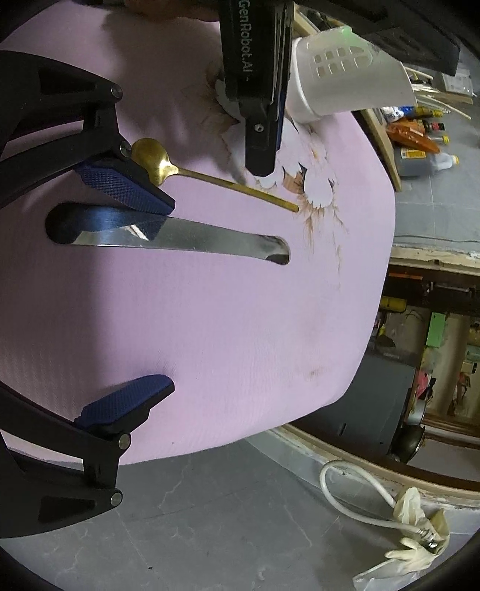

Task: Organize utensils
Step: 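Reach the left tool toward the gold spoon while the right tool reaches toward the silver knife, then close the left tool on the gold spoon handle while the right tool grasps the silver knife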

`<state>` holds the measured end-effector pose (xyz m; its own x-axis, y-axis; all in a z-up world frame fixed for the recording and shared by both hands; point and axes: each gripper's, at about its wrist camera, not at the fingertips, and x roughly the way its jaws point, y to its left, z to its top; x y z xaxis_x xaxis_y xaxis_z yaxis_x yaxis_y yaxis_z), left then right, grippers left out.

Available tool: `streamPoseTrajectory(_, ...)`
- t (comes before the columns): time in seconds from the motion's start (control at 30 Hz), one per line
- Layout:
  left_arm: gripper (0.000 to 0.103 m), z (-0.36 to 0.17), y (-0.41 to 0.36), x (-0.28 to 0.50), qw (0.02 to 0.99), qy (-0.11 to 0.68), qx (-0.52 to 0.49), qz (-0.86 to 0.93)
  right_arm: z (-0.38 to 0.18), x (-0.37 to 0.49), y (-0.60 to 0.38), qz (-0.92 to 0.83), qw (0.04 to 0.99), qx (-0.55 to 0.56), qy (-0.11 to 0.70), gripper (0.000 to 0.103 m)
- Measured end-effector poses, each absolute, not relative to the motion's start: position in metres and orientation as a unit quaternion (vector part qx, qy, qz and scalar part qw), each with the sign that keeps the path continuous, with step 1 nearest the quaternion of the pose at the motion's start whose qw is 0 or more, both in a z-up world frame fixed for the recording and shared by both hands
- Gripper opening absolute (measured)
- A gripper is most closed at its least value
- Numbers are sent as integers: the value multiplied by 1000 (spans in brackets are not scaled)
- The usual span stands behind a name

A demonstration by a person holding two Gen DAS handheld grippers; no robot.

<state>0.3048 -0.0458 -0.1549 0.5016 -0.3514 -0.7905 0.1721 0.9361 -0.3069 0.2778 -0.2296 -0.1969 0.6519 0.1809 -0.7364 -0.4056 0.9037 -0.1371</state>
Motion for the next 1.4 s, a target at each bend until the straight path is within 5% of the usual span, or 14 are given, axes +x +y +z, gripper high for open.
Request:
streamPoseTrajectory(0.23, 21, -157, -63, 320, 846, 499, -87, -164, -191, 281, -246, 150, 908, -111, 376, 53)
streamPoseTrajectory(0.43, 21, -156, -80, 331, 849, 503, -40, -155, -189, 281, -254, 151, 911, -91, 372, 39)
streamPoseTrajectory(0.5, 11, -157, -83, 327, 855, 497, -15, -147, -188, 278, -254, 151, 912, -87, 371, 35)
streamPoseTrajectory(0.7, 5, -157, -80, 323, 859, 491, -11, -143, -188, 263, -262, 141, 913, -71, 376, 17)
streamPoseTrajectory(1.07, 4, -158, -65, 299, 839, 521, 0, -156, -185, 261, -274, 151, 895, -47, 417, 19)
streamPoseTrajectory(1.4, 5, -157, -67, 304, 829, 532, 5, -171, -189, 305, -257, 183, 885, -54, 424, 47)
